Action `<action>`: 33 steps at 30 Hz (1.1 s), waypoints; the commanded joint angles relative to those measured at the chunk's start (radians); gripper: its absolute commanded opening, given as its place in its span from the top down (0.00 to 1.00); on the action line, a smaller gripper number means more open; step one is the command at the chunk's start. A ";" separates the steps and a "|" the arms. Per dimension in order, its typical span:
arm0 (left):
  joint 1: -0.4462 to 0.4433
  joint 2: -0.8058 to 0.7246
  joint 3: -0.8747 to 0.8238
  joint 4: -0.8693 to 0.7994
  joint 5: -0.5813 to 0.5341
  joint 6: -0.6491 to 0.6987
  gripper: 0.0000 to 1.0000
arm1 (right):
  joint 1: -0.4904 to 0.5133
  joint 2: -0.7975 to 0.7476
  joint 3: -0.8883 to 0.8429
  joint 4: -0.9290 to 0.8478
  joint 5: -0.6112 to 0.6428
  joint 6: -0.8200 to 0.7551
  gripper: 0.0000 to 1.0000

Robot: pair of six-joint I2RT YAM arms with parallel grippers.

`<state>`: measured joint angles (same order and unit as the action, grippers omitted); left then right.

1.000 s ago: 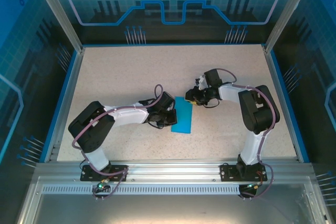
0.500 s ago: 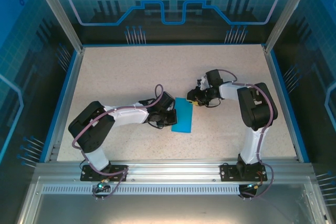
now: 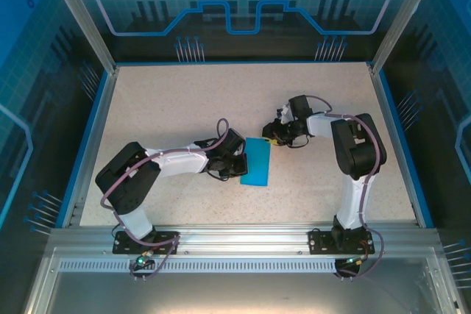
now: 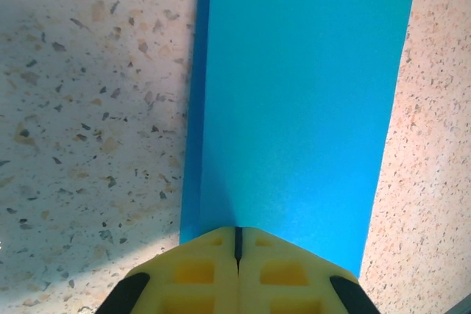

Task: Fold a paper plane with a square sheet of paper (pick it up from the middle)
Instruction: First fold in half a square sheet of paper at the center of the table.

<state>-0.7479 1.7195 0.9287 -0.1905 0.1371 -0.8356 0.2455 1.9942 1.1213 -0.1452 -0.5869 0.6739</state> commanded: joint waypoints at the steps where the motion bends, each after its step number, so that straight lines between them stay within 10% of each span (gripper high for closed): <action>1: 0.005 -0.042 0.031 -0.031 0.019 0.015 0.95 | -0.009 0.046 -0.016 -0.023 0.031 -0.007 0.68; 7: 0.007 -0.111 0.011 -0.033 0.001 0.008 0.88 | -0.008 -0.047 -0.004 -0.050 -0.024 -0.030 0.66; 16: 0.051 -0.169 -0.053 0.019 0.057 -0.035 0.49 | -0.017 -0.313 -0.042 -0.193 0.083 -0.118 0.52; 25: 0.060 -0.120 -0.071 0.069 0.127 -0.091 0.46 | 0.007 -0.493 -0.265 -0.144 0.075 -0.108 0.39; 33: 0.061 -0.093 -0.086 0.078 0.119 -0.112 0.45 | 0.115 -0.483 -0.351 -0.150 0.160 -0.057 0.57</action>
<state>-0.6952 1.6070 0.8608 -0.1223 0.2340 -0.9215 0.3462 1.5135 0.7971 -0.2909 -0.4637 0.5827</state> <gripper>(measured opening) 0.547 0.453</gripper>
